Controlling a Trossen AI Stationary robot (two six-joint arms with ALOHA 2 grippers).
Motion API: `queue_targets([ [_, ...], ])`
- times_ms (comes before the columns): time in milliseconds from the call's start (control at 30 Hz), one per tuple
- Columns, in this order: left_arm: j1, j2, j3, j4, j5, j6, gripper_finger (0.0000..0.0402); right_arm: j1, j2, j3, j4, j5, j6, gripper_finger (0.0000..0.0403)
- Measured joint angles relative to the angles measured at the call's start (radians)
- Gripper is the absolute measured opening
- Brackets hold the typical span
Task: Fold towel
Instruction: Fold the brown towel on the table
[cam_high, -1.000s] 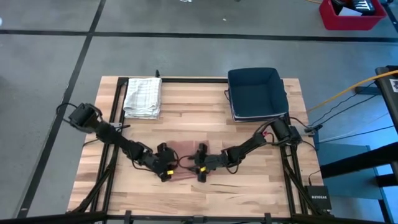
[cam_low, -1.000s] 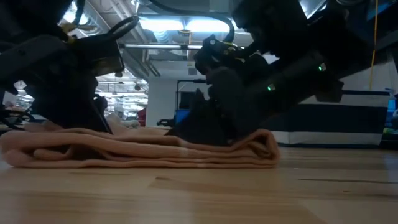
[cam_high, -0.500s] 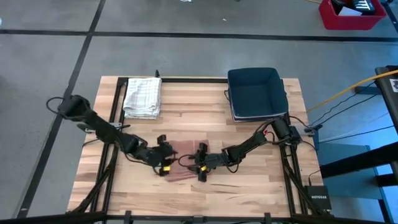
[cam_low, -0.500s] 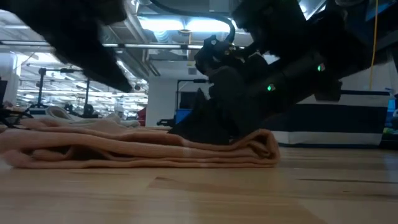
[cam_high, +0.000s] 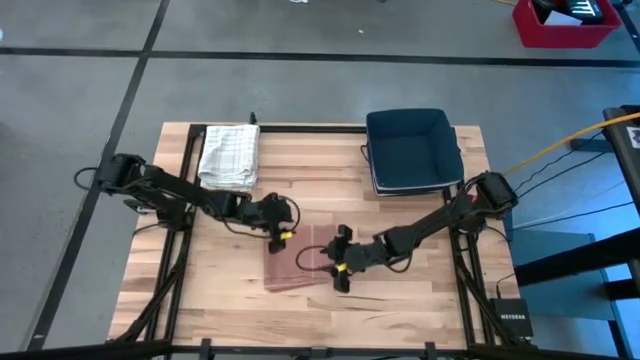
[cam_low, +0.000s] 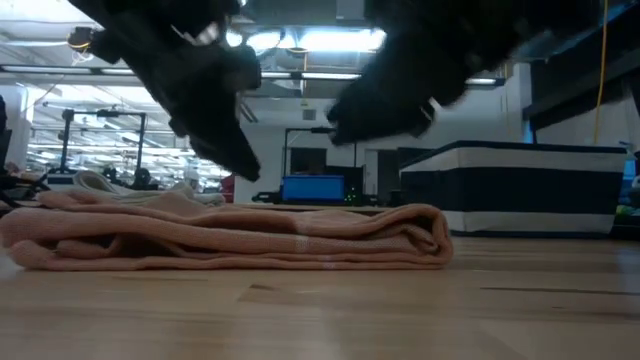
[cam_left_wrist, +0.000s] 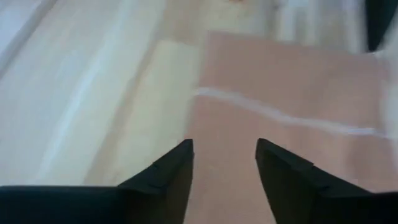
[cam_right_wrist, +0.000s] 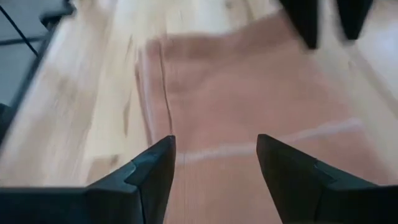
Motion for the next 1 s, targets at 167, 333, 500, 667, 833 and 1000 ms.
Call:
queue_targets([
  [167,0.066,0.041,-0.008,-0.064,0.006,0.011,0.0211,0.040,0.094,-0.047,0.133,0.066,0.015,0.0230],
  [333,0.058,0.077,-0.040,-0.108,0.144,-0.033,0.0215,0.042,0.216,-0.050,0.194,0.064,0.006,0.0230],
  [500,-0.028,0.083,-0.062,-0.100,0.169,-0.183,0.0205,0.026,0.247,-0.045,0.183,0.075,-0.108,0.0230],
  [667,-0.158,0.082,-0.070,-0.089,0.155,-0.395,0.0204,-0.021,0.212,-0.046,0.130,0.106,-0.381,0.0230],
  [833,-0.262,0.086,-0.075,0.014,0.011,-0.581,0.0205,-0.073,0.142,-0.054,0.105,0.211,-0.707,0.0230],
  [1000,-0.297,0.081,-0.073,0.130,-0.060,-0.622,0.0205,-0.091,0.030,-0.014,0.059,0.288,-0.762,0.0230],
])
